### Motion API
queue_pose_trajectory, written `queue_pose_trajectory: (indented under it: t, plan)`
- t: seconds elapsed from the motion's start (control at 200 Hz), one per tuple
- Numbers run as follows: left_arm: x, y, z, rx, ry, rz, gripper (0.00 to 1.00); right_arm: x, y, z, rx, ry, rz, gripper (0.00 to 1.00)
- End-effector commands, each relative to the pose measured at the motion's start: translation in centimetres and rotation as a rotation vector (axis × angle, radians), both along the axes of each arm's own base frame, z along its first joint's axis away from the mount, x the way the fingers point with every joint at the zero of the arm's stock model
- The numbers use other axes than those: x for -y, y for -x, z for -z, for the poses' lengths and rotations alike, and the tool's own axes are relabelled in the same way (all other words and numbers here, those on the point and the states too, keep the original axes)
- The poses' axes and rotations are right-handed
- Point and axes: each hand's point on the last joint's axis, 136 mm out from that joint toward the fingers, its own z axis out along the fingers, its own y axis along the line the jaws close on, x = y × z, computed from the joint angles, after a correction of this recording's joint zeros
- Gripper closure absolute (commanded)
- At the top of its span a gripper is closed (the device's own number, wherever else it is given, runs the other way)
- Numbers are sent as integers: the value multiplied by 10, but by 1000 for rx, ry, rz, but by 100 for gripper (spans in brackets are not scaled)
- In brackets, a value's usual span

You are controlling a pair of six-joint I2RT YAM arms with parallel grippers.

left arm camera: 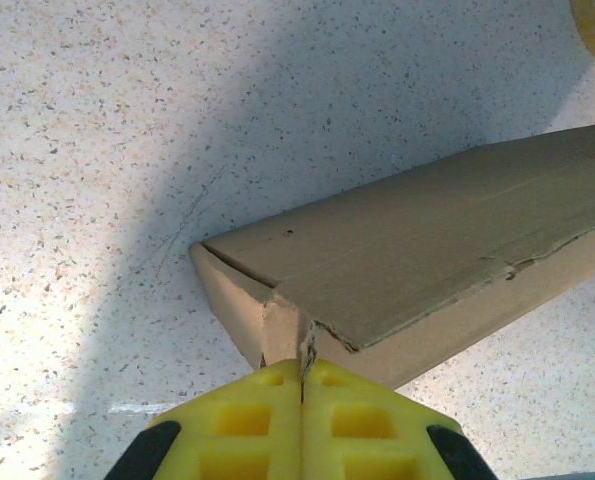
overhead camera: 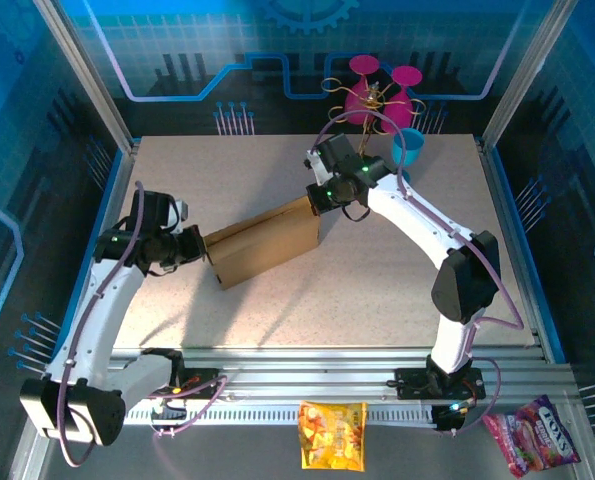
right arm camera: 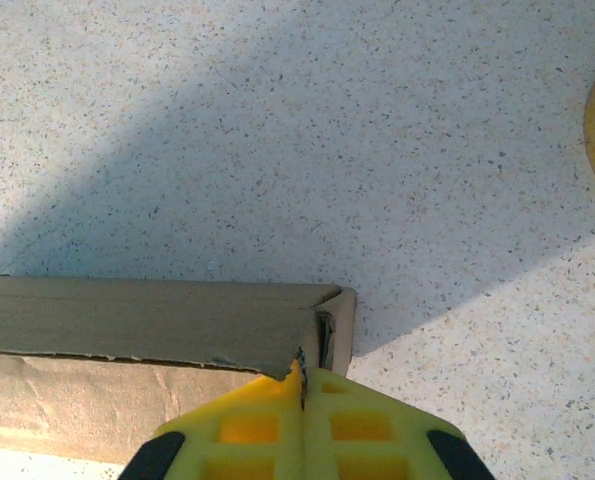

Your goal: Fold the paper box

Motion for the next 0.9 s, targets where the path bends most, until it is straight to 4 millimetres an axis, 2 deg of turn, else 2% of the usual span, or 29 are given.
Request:
queue_pose_trajectory:
  t: [0.0,0.5,0.896]
  plan:
    - [4,-2,-2,-26,35,-22,95,6,4,11,-50,44,25,100]
    - [17,-2,-2,-152,165,-112,94,9,6,14,-67,74,65,100]
    - [22,-18,-6,-207,213,-170,94,4,1,3,-114,64,118,100]
